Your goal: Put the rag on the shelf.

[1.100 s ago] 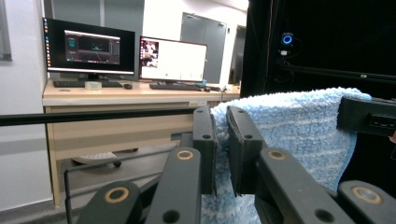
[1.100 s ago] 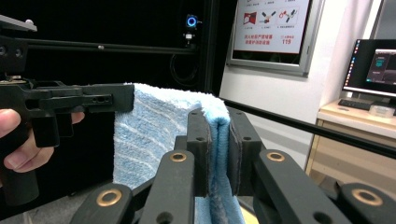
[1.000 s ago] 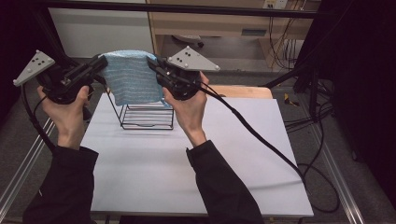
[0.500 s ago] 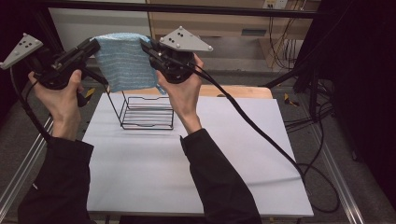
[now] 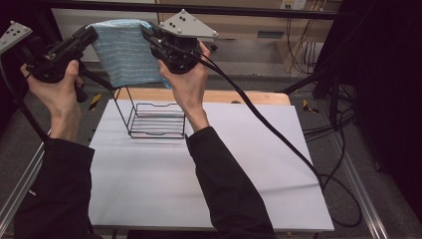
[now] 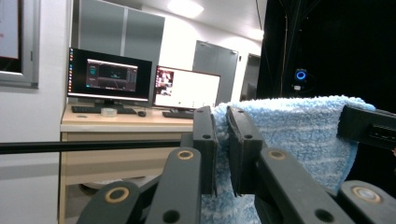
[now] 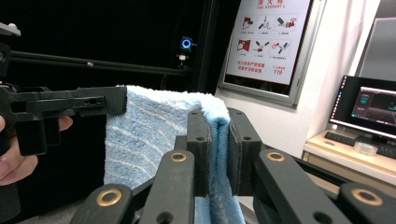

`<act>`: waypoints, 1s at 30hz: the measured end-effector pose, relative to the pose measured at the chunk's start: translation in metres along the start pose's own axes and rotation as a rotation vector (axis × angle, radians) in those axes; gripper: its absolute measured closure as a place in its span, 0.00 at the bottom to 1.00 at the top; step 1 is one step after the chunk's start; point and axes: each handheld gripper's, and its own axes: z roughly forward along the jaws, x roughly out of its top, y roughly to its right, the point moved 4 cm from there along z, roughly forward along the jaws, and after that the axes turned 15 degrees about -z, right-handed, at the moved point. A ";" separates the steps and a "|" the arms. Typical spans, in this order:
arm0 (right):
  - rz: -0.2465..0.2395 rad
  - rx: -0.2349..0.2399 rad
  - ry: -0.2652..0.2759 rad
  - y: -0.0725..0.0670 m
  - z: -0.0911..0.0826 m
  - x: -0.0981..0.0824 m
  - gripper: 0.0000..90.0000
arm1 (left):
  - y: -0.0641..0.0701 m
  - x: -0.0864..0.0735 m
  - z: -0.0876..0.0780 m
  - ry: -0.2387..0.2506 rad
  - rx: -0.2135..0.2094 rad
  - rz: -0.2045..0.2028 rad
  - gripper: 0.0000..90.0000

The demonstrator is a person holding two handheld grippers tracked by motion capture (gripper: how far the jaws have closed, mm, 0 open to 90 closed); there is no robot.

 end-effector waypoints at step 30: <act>0.000 -0.030 -0.078 0.019 0.042 -0.035 0.90 | -0.037 -0.014 0.048 -0.044 0.084 0.019 0.91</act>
